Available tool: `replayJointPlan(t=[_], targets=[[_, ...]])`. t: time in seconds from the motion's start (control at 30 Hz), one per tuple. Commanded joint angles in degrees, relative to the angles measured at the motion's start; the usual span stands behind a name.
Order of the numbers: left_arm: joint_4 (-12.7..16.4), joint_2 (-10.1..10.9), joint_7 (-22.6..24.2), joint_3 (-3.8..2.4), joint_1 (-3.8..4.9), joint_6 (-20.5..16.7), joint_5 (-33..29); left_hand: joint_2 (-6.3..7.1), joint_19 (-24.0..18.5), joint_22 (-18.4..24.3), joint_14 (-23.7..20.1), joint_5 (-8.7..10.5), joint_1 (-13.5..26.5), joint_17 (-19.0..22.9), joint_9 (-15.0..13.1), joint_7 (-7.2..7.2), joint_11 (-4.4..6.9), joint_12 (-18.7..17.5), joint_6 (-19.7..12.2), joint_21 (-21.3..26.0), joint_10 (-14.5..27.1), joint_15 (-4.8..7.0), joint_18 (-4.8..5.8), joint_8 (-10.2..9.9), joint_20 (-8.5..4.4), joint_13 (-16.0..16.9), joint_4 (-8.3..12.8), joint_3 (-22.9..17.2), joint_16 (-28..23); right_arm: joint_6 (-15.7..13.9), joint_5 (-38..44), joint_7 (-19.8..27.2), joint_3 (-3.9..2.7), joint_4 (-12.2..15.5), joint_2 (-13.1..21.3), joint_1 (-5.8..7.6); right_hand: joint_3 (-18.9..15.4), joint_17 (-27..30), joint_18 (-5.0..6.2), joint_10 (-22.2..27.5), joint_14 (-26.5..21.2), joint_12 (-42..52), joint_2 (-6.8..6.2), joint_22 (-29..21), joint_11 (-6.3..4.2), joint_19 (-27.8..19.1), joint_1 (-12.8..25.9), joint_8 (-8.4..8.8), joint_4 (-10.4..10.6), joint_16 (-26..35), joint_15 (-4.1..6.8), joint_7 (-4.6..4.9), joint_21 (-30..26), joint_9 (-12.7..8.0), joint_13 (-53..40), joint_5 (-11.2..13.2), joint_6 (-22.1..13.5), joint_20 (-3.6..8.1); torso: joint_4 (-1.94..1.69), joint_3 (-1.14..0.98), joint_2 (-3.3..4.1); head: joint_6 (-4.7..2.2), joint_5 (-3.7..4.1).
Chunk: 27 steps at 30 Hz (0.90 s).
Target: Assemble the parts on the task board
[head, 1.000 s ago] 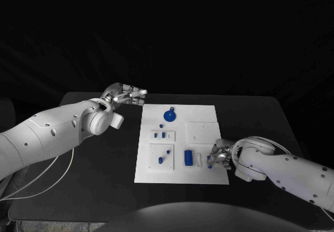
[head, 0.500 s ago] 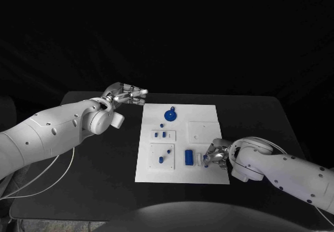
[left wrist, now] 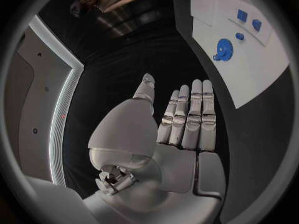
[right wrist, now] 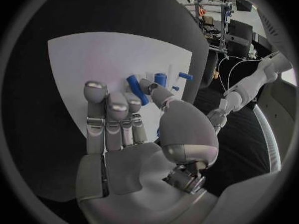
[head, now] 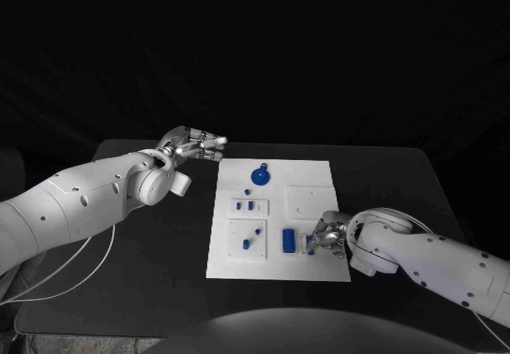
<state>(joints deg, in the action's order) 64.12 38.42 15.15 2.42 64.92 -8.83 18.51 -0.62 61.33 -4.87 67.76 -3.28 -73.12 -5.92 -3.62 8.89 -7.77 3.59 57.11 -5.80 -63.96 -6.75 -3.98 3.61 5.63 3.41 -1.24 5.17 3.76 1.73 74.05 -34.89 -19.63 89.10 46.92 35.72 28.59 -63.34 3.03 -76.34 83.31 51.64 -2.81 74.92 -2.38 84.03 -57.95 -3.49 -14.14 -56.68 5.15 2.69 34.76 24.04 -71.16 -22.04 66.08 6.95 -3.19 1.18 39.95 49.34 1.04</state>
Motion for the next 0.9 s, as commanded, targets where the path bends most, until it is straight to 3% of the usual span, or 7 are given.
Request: replayJointPlan(t=[0.03, 0.17, 0.2, 0.27, 0.33, 0.43, 0.9], targets=[[0.08, -0.17, 0.23, -0.02, 0.00, 0.90, -0.04, -0.44, -0.21, 0.08, -0.43, 0.00, 0.16, -0.06, -0.05, -0.03, 0.03, -0.24, -0.50, -0.37, 0.23, 0.04, 0.42, 0.03, 0.33, 0.05, -0.39, -0.01, -0.26, 1.13, -0.17, -0.09, 0.08, -0.08, -0.33, -0.09, -1.85, 0.09, 0.39, -0.39, 0.23, -0.01, 0.85, 0.51, -0.18, 2.94, -0.46, -0.13, 0.89, 0.20, 0.36, -0.28, -0.29, -0.21, 0.02, 6.18, 0.24, -0.18, -0.02, -0.01, 0.00, -0.06, -0.07], [0.08, -0.17, 0.19, -0.02, 0.00, 0.91, -0.04, -0.45, -0.25, 0.10, -0.49, -0.01, 0.16, -0.06, -0.05, -0.02, 0.02, -0.23, -0.53, -0.37, 0.25, 0.02, 0.42, 0.04, 0.34, 0.06, -0.48, -0.10, -0.26, 1.13, -0.18, -0.07, 0.08, -0.25, -0.53, -0.09, -4.12, 0.07, 0.36, -0.61, 0.27, 0.15, 1.13, 0.28, -0.17, 2.96, -0.64, -0.12, 3.17, 0.16, 0.36, -0.54, -0.38, -0.86, 0.04, 15.97, 0.53, -0.17, -0.04, -0.01, 0.01, -0.07, -0.05], [0.07, -0.17, 0.19, -0.02, 0.00, 0.91, -0.04, -0.45, -0.25, 0.10, -0.49, -0.01, 0.16, -0.06, -0.05, -0.02, 0.02, -0.23, -0.53, -0.37, 0.25, 0.02, 0.42, 0.04, 0.34, 0.06, -0.48, -0.10, -0.26, 1.17, -0.18, -0.08, 0.08, -0.27, -0.57, -0.09, -4.57, 0.11, 0.35, -0.63, 0.27, 0.16, 1.09, 0.20, -0.18, 2.96, -0.91, -0.13, 3.83, 0.21, 0.36, -0.57, -0.42, -1.09, 0.07, 17.58, 0.69, -0.17, -0.04, -0.01, 0.01, -0.07, -0.05], [0.07, -0.17, 0.18, -0.02, 0.00, 0.91, -0.04, -0.45, -0.25, 0.10, -0.49, -0.01, 0.16, -0.06, -0.05, -0.02, 0.02, -0.23, -0.53, -0.37, 0.25, 0.02, 0.42, 0.04, 0.34, 0.06, -0.48, -0.10, -0.26, 1.23, -0.18, -0.08, 0.08, -0.30, -0.66, -0.09, -5.19, 0.12, 0.33, -0.63, 0.26, 0.15, 0.79, 0.09, -0.15, 2.95, -1.28, -0.13, 4.97, 0.22, 0.36, -0.59, -0.35, -1.56, 0.13, 18.62, 0.84, -0.16, -0.01, 0.00, -0.01, -0.02, -0.16], [0.08, -0.17, 0.16, -0.01, 0.00, 0.92, -0.04, -0.45, -0.25, 0.10, -0.49, -0.01, 0.16, -0.06, -0.05, -0.02, 0.02, -0.23, -0.53, -0.37, 0.25, 0.02, 0.42, 0.04, 0.34, 0.06, -0.48, -0.10, -0.26, 1.28, -0.18, -0.09, 0.08, -0.39, -0.78, -0.09, -6.24, 0.07, 0.28, -0.71, 0.23, 0.12, 0.06, -0.06, -0.15, 2.93, -1.66, -0.16, 6.83, 0.25, 0.44, -0.59, -0.35, -2.14, 0.19, 19.14, 1.06, -0.07, 0.04, -0.02, -0.01, -0.01, -0.26], [0.09, -0.18, 0.15, -0.01, 0.00, 0.93, -0.04, -0.45, -0.25, 0.10, -0.49, -0.01, 0.16, -0.06, -0.05, -0.02, 0.02, -0.23, -0.53, -0.37, 0.25, 0.02, 0.42, 0.04, 0.34, 0.06, -0.48, -0.10, -0.26, 1.33, -0.18, -0.13, 0.08, -0.51, -0.87, -0.09, -6.83, -0.06, 0.19, -0.74, 0.27, 0.01, -0.29, -0.10, -0.22, 2.96, -1.65, -0.16, 7.76, 0.19, 0.49, -0.66, -0.22, -2.45, 0.21, 19.25, 1.35, 0.02, 0.03, -0.02, 0.01, 0.00, -0.30], [0.09, -0.11, 0.11, -0.01, 0.00, 0.89, -0.03, -0.45, -0.25, 0.10, -0.49, -0.01, 0.16, -0.06, -0.05, -0.02, 0.02, -0.23, -0.53, -0.37, 0.25, 0.02, 0.42, 0.04, 0.34, 0.06, -0.48, -0.10, -0.26, 1.63, -0.42, 0.13, 0.09, -0.80, -1.33, -0.09, -7.90, -0.17, 0.05, -0.81, 0.27, -0.37, -0.96, -0.29, -0.23, 2.93, 0.27, -0.19, 10.66, 0.44, 0.54, -0.68, -0.32, -3.20, 0.25, 19.27, 1.81, 0.15, 0.05, -0.05, 0.01, 0.01, -0.27]])
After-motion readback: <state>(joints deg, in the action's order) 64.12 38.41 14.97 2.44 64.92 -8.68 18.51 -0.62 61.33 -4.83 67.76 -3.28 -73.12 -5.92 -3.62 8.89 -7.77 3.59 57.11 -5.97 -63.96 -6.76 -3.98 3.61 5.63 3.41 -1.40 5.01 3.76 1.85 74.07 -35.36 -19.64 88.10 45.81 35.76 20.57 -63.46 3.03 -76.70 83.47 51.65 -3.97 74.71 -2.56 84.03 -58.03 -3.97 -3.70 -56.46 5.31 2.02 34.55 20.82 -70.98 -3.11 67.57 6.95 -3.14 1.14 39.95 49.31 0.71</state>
